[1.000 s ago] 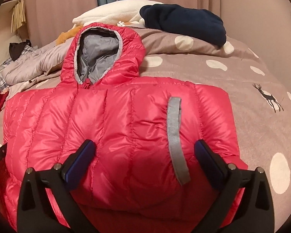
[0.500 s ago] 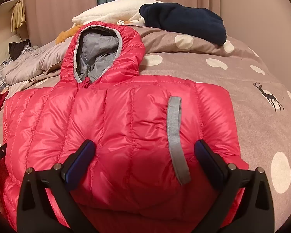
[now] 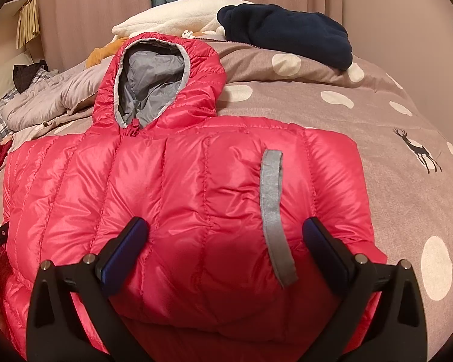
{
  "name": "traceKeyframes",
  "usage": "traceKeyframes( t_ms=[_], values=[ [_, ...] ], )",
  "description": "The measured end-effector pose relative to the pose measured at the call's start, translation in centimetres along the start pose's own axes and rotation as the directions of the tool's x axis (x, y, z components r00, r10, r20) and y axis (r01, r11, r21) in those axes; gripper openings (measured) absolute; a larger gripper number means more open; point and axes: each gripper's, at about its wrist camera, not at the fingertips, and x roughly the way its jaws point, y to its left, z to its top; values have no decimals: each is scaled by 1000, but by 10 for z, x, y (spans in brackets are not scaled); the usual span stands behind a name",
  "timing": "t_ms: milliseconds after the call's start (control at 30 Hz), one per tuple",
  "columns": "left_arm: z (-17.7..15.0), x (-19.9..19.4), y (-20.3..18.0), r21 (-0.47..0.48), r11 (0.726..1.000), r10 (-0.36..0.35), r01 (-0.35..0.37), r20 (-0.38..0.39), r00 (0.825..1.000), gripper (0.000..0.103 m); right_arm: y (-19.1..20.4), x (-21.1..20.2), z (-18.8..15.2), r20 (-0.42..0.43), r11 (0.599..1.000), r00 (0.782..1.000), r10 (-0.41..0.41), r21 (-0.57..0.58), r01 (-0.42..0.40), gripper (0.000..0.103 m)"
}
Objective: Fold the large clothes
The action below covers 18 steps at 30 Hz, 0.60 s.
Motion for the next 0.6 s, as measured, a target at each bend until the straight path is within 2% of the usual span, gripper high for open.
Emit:
traceKeyframes(
  t_ms=[133, 267, 367, 400, 500, 600],
  values=[
    [3, -16, 6, -28, 999, -22, 23, 32, 999, 80, 1, -6, 3, 8, 1000, 1000, -14, 1, 13, 103],
    [4, -42, 9, -26, 995, -93, 95, 81, 992, 74, 3, -15, 6, 22, 999, 999, -45, -8, 45, 103],
    [3, -65, 2, 32, 997, -77, 73, 146, 986, 68, 1, -29, 10, 33, 1000, 999, -14, 14, 13, 103],
    [3, -72, 1, 36, 996, -91, 86, 162, 983, 64, -2, -38, 13, 49, 1000, 999, 1, 30, -2, 103],
    [4, -84, -1, 12, 986, -165, 165, 150, 975, 64, -9, -57, 20, 78, 997, 996, 39, 60, -44, 103],
    [3, -88, -4, 2, 985, -172, 174, 144, 975, 60, -16, -69, 24, 79, 994, 995, 62, 83, -69, 103]
  ],
)
